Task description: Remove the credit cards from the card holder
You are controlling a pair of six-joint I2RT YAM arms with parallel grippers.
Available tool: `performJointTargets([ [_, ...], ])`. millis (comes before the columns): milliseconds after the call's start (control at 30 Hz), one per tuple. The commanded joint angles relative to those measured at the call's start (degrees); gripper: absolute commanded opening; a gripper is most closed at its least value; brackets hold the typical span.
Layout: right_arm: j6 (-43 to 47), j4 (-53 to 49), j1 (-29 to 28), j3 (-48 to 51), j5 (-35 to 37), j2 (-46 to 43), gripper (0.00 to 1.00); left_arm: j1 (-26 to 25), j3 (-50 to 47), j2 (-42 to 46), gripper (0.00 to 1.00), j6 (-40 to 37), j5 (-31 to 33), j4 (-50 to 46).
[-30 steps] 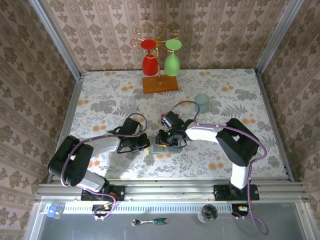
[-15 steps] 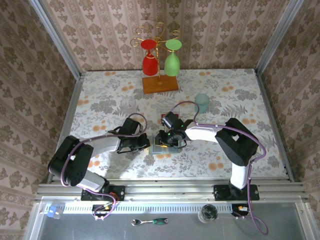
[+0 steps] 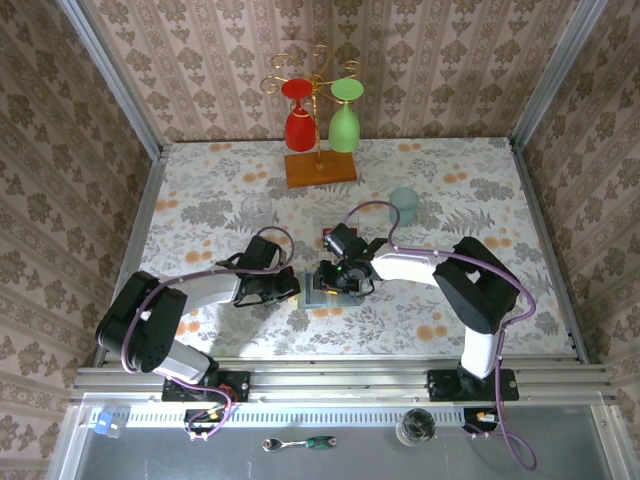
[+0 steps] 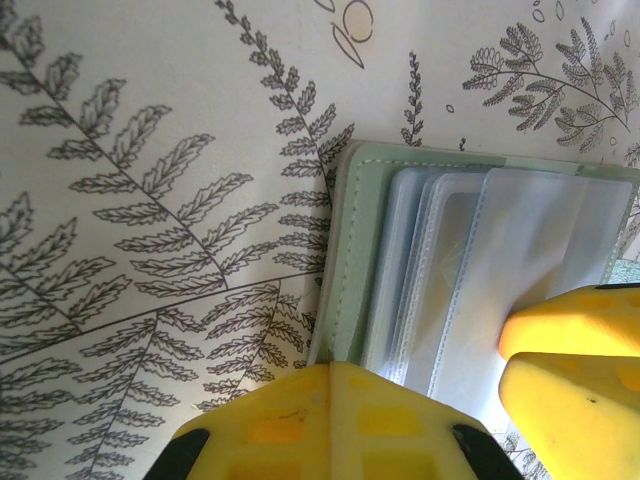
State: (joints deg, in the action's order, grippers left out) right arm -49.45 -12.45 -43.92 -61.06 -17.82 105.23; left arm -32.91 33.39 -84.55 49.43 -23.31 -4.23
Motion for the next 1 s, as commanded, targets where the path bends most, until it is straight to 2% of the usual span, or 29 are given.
performJointTargets([
  [0,0.37,-1.87,-0.02,1.26,2.33,-2.22,0.31,0.42,-0.08,-0.25,0.0,-0.86,0.28,-2.45],
  [433,0.0,0.85,1.32,4.51,2.01,-4.68,0.28,0.47,0.6,-0.44,0.0,-1.02,0.31,-3.08],
  [967,-0.29,1.64,1.86,5.23,0.86,-3.52,0.26,0.47,3.49,1.89,0.0,-1.94,0.37,-5.83],
])
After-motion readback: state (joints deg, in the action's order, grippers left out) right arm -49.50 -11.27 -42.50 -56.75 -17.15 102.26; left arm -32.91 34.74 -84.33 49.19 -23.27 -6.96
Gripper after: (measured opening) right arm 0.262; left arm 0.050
